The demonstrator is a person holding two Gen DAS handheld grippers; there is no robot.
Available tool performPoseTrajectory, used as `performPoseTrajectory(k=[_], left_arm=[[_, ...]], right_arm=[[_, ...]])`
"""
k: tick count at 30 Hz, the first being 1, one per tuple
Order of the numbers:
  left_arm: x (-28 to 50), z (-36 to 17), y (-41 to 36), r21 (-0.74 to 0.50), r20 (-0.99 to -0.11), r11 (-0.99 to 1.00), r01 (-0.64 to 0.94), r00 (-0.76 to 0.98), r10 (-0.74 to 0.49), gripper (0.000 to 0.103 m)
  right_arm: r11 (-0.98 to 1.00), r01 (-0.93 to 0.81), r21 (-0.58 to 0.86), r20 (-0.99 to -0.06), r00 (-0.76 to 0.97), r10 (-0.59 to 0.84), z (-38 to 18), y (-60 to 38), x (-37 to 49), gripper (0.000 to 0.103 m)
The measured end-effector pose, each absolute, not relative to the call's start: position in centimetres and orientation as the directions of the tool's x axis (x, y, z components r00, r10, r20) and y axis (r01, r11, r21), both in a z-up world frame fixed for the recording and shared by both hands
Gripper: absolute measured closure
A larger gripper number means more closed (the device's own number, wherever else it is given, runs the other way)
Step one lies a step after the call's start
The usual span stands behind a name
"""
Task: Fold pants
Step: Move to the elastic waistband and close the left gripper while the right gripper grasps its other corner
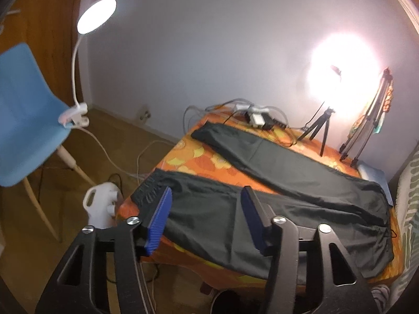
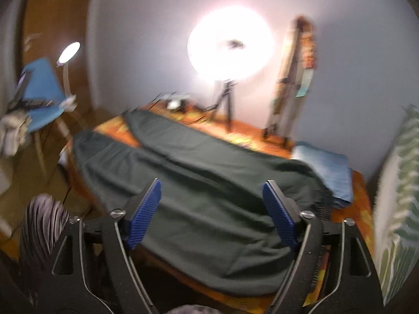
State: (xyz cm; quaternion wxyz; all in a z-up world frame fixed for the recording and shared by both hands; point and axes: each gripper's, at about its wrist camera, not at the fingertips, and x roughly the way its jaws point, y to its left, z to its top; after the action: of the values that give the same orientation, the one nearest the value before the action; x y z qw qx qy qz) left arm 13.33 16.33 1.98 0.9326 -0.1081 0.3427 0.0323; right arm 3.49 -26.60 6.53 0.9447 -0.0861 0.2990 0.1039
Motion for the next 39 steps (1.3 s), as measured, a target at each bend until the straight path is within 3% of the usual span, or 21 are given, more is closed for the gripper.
performPoseTrajectory(k=[5, 10, 13, 16, 29, 31, 33, 39], left_arm=[[15.3, -2.2, 18.7, -0.200, -0.705, 0.964, -0.177, 0.709, -0.016, 0.060], [16.7, -5.9, 21.6, -0.238, -0.751, 0.938, -0.251, 0.660, -0.014, 0.061], [17.3, -7.8, 22.7, -0.256, -0.770, 0.928, -0.272, 0.637, -0.026, 0.064], [18.1, -9.3, 23.5, -0.267, -0.782, 0.919, -0.289, 0.623, -0.031, 0.064], [20.1, -12.0, 24.1, -0.270, -0.796, 0.920, -0.283, 0.603, -0.048, 0.069], [20.3, -12.3, 24.2, -0.271, -0.797, 0.920, -0.283, 0.602, -0.050, 0.069], [20.4, -12.5, 24.3, -0.272, -0.797, 0.921, -0.280, 0.602, -0.052, 0.070], [20.3, -12.4, 25.4, -0.267, -0.793, 0.918, -0.294, 0.608, -0.036, 0.070]], right_arm=[[0.906, -0.407, -0.119, -0.682, 0.696, 0.223, 2.8, -20.7, 4.1, 0.033], [0.843, -0.524, -0.119, -0.760, 0.594, 0.262, -1.5, -16.6, 3.7, 0.040], [0.829, -0.548, -0.113, -0.790, 0.556, 0.259, -3.8, -15.4, 3.5, 0.040], [0.828, -0.550, -0.110, -0.819, 0.522, 0.238, -5.7, -15.1, 3.5, 0.047], [0.839, -0.539, -0.076, -0.867, 0.451, 0.211, -9.1, -16.6, 5.7, 0.054], [0.824, -0.559, -0.092, -0.876, 0.439, 0.201, -9.7, -15.7, 6.2, 0.057], [0.813, -0.572, -0.108, -0.885, 0.428, 0.184, -10.4, -15.1, 6.6, 0.066], [0.799, -0.591, -0.108, -0.905, 0.392, 0.167, -12.2, -14.4, 7.8, 0.067]])
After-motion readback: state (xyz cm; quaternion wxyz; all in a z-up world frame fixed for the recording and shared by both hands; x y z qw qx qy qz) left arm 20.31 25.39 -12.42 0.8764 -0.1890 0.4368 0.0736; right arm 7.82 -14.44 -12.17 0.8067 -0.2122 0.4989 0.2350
